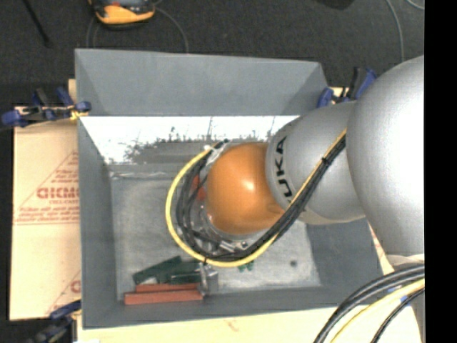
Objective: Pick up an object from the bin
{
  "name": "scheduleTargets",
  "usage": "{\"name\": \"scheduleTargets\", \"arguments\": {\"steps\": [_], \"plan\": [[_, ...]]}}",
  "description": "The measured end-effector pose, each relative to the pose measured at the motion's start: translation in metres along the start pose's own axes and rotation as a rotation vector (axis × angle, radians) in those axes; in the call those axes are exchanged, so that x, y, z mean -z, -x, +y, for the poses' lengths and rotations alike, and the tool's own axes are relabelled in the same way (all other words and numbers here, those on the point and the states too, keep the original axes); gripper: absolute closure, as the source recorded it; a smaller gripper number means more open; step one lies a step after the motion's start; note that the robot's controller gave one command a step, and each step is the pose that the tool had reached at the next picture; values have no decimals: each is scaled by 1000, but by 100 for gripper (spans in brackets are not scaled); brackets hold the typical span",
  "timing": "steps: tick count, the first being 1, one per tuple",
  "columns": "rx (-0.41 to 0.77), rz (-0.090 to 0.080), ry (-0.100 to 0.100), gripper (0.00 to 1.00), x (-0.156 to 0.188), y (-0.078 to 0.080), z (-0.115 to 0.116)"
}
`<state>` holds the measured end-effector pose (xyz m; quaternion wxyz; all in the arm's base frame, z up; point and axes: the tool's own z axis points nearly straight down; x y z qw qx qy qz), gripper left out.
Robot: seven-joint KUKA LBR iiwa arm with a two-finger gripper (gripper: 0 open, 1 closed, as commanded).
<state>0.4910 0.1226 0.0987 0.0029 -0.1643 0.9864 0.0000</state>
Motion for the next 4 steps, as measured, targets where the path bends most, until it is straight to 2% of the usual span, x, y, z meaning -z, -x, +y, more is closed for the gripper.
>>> {"name": "scheduleTargets", "arguments": {"steps": [1, 2, 3, 4], "plan": [[-75, 1, 2, 100, -25, 14, 16], [-77, 1, 3, 100, -25, 14, 16], [-85, 8, 2, 100, 14, 5, -7], [-116, 3, 1, 100, 152, 27, 64]]}}
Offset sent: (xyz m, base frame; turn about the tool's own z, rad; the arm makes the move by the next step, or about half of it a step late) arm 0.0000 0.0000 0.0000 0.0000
